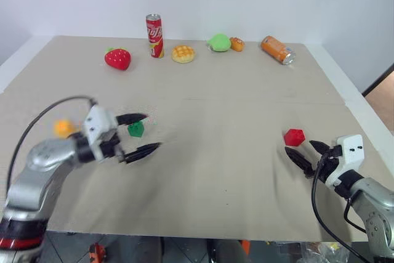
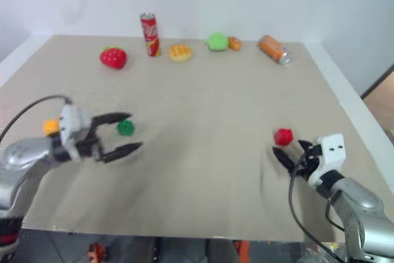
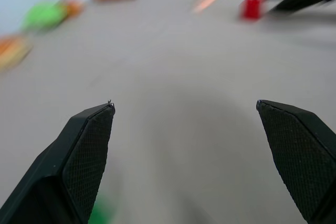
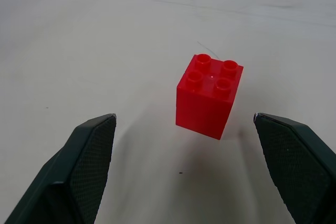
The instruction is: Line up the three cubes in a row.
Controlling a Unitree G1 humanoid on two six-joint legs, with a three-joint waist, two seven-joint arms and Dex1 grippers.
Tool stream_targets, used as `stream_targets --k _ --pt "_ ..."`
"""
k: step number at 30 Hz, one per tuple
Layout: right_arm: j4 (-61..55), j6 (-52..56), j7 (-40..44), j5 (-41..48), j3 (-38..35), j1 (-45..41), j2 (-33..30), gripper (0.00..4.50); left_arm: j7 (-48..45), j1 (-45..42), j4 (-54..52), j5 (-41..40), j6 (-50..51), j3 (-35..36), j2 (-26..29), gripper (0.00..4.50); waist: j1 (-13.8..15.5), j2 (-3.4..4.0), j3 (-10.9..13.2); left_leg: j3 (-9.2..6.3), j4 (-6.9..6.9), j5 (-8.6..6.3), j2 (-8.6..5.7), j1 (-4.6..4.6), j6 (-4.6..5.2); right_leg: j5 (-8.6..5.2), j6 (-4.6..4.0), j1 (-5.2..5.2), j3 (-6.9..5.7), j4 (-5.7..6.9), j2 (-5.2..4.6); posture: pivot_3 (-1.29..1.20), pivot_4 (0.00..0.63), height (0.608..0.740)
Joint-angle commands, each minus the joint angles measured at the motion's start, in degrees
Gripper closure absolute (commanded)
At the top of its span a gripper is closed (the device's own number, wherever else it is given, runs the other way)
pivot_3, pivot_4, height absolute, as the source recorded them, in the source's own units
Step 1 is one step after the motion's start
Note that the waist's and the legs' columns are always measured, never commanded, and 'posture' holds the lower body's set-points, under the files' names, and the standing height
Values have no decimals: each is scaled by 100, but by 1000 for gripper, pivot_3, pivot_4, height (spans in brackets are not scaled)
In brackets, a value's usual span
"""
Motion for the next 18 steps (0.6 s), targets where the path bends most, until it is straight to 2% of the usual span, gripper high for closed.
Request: stream_targets --k 1,9,14,18 --pt "-238 -84 -122 43 -224 44 67 158 -217 -427 108 -45 58 -406 -207 1 -33 3 -1 3 -1 0 0 7 0 -1 2 4 6 0 2 0 150 740" --pt "-195 -186 -492 -152 99 -39 532 158 -781 -1108 738 119 -97 -1121 -720 1 -37 3 -1 2 -4 0 11 34 3 0 -2 18 19 8 21 0 150 740" --pt "114 -417 -741 -479 199 -192 675 158 -1039 -1315 975 241 -207 -1299 -854 1 -36 4 -1 2 2 3 10 34 8 5 -5 21 29 9 25 0 150 740" --pt "148 -469 -769 -390 127 -265 712 158 -1148 -1329 940 177 -162 -1303 -898 1 -36 4 -1 2 -2 3 11 33 8 3 -2 19 36 9 32 0 150 740"
